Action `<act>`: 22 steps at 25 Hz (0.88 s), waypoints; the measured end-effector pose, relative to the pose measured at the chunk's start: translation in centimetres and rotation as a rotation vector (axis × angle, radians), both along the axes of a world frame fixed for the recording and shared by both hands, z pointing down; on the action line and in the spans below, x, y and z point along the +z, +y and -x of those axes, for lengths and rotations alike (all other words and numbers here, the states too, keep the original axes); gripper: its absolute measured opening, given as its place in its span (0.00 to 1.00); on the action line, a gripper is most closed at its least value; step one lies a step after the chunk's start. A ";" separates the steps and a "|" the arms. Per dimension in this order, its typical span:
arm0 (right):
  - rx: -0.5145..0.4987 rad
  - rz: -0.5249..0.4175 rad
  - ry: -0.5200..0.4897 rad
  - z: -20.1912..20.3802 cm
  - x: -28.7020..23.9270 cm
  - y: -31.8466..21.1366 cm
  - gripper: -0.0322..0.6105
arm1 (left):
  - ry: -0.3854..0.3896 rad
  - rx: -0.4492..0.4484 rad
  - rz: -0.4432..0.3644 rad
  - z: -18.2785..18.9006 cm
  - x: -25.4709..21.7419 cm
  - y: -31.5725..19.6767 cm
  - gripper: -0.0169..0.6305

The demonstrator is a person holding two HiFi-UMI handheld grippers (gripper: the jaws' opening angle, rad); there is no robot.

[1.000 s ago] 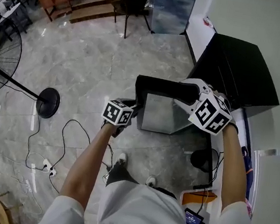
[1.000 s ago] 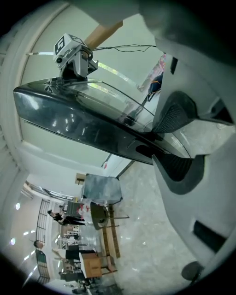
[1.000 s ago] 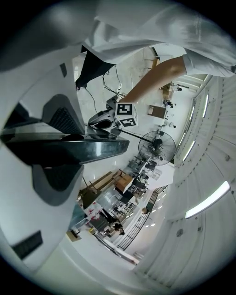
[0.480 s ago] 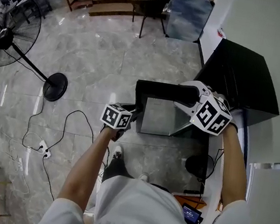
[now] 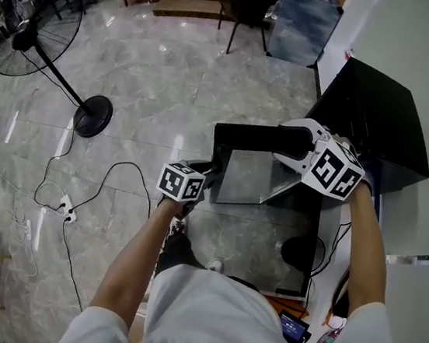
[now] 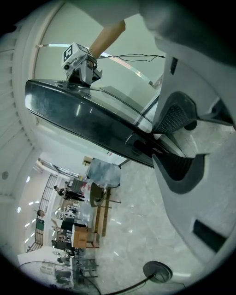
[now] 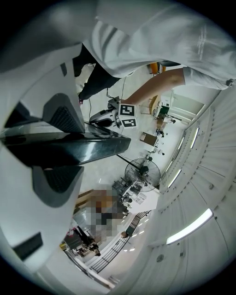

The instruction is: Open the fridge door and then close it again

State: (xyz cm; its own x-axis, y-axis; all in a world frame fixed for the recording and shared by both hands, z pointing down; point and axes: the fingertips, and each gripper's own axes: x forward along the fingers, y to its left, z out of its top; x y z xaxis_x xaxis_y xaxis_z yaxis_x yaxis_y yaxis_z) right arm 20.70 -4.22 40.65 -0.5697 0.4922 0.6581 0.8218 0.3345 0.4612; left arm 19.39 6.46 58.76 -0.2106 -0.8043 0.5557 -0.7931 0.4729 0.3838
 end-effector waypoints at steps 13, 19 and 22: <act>-0.133 -0.025 -0.052 -3.5 0.1 0.9 0.41 | 0.008 -0.042 -0.046 -5.2 0.0 1.0 0.20; -0.155 -0.035 -0.061 -4.0 0.2 1.1 0.42 | -0.013 -0.035 -0.038 -6.1 0.1 1.2 0.19; -0.145 -0.062 -0.079 -4.1 0.4 1.2 0.42 | -0.044 -0.020 -0.010 -6.2 0.2 1.4 0.19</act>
State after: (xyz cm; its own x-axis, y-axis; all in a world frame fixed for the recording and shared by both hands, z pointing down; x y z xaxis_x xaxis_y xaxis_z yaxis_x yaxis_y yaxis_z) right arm 24.81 -2.97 41.01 -0.5470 0.5328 0.6457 0.8197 0.1842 0.5424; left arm 25.56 7.81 59.01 -0.2510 -0.8051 0.5374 -0.7997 0.4853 0.3535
